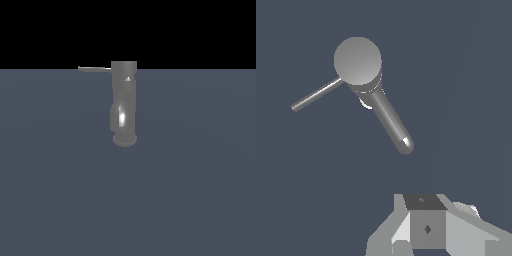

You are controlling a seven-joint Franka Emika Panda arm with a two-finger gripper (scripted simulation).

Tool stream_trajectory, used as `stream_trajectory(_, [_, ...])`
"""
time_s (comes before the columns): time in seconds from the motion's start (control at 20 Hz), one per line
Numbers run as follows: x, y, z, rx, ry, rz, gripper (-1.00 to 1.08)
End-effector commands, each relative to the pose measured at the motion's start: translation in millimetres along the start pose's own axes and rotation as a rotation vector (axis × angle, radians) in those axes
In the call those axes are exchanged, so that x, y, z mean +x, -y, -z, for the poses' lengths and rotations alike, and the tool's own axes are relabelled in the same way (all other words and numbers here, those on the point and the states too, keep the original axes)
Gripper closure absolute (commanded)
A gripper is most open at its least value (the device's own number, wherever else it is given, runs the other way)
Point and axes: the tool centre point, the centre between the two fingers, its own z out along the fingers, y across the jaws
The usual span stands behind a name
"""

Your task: Turn on the faucet by rotating a designated handle.

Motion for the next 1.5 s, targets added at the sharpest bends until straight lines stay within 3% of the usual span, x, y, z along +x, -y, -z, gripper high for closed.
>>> stream_trajectory(0.0, [10, 12, -5, 0.004, 0.001, -0.06, 1.08])
stream_trajectory(1.45, [107, 149, -113, 0.016, -0.009, -0.748, 1.08])
